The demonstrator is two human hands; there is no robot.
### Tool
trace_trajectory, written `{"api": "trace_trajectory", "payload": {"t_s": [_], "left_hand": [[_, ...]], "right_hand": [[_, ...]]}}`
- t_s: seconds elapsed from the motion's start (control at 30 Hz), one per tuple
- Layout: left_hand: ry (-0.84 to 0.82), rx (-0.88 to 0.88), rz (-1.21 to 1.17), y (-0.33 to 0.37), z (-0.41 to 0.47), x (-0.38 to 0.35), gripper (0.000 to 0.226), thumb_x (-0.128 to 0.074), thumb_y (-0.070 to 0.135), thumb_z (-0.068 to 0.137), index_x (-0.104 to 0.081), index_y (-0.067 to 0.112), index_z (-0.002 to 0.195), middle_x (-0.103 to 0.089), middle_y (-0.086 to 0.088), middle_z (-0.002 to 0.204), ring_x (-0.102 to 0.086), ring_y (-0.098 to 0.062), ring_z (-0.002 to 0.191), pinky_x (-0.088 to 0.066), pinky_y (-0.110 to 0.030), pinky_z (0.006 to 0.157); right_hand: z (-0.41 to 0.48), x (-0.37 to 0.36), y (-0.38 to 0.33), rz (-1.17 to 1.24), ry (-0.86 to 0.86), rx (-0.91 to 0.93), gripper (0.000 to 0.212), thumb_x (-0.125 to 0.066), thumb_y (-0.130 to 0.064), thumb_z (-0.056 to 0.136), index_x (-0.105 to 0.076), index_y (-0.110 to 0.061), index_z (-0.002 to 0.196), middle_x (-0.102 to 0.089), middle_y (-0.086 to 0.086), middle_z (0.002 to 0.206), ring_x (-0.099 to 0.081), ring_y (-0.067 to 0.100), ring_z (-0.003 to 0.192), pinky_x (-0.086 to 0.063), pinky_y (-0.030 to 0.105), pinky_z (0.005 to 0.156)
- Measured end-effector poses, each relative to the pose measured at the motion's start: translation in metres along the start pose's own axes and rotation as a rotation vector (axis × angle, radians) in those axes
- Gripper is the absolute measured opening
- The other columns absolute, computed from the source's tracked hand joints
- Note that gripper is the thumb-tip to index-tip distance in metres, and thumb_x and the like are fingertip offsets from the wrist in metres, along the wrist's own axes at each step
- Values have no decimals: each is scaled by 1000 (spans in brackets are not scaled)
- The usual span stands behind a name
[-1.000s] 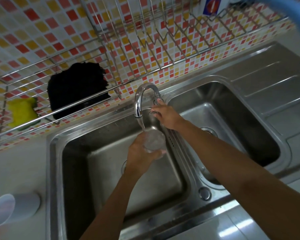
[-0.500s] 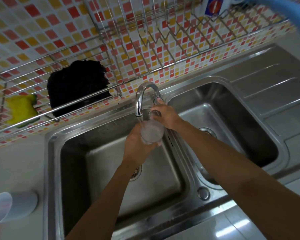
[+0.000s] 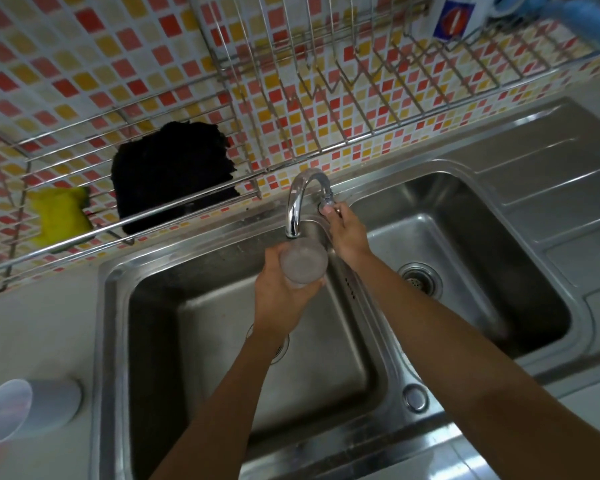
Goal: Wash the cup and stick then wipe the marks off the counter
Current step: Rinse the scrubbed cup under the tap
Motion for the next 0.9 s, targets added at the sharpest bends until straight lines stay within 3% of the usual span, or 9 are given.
{"api": "trace_trajectory", "payload": {"t_s": [0.1,0.2,0.37,0.43,0.57,0.67,0.77,0.83,0.9], "left_hand": [[-13,4,-4,2,0,-6,73,-90,26,62,-45,22,119,-55,17,105,-55,-1,92,-39,5,70],[8,6,-11,2,1,-7,76,-90,28,60,-45,20,122,-56,10,109,-55,-6,97,-37,6,71],[24,-20,-41,8,1,0,72,-90,22,61,-45,22,118,-52,22,102,-53,11,89,-37,5,71],[11,-41,-50,12,-1,2,74,-90,22,61,-45,23,120,-49,27,103,-52,14,91,-37,5,72],[66,-93,-60,14,-16,13,74,-90,23,61,-47,20,122,-52,12,113,-52,5,97,-40,0,79],[101,-114,74,4,-34,19,78,-90,22,58,-47,10,122,-42,4,114,-46,-6,99,-46,-16,87],[52,-37,209,-22,-58,20,77,-86,28,60,-45,16,124,-42,2,119,-52,-17,103,-51,-38,84],[-26,-40,338,-38,-76,19,75,-83,28,62,-46,17,127,-44,-3,125,-56,-26,104,-54,-42,81],[-114,-145,521,-50,-93,12,76,-83,23,58,-50,14,126,-49,-10,123,-57,-31,103,-54,-41,82]], "right_hand": [[4,-3,9,51,-38,-43,29,-49,-55,89,-59,-28,93,-68,4,94,-65,25,90,-53,50,84],[5,-3,8,43,-71,-50,26,-49,-52,91,-59,-27,92,-67,5,93,-65,25,91,-53,51,84],[2,0,-2,54,-110,-59,19,-54,-37,95,-60,-20,95,-63,3,92,-60,20,87,-51,36,80],[1,1,-1,198,-164,-139,18,-62,-31,91,-61,-18,104,-65,3,104,-61,19,96,-52,39,90],[-27,12,-9,594,-285,-258,68,-69,-17,87,-33,-20,144,-48,-2,142,-53,16,124,-47,34,99],[-78,29,5,504,-119,-227,50,-68,-19,87,-46,-22,132,-59,-8,126,-58,10,115,-46,30,96],[-144,29,35,400,12,-238,29,-63,-14,90,-55,-15,119,-63,-5,101,-61,9,92,-47,29,86],[-185,21,50,227,-3,-229,25,-61,-9,90,-56,-16,114,-63,-2,95,-60,8,84,-44,27,80],[-217,5,71,-45,-119,-249,28,-60,-15,91,-57,-19,118,-67,1,101,-63,15,90,-41,24,78]]}}
Point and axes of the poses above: each hand's wrist, its own z-axis towards the middle knuckle, its own x-axis out of the back of the hand, y = z × x, the point moved 9 cm from there along z, towards the middle knuckle
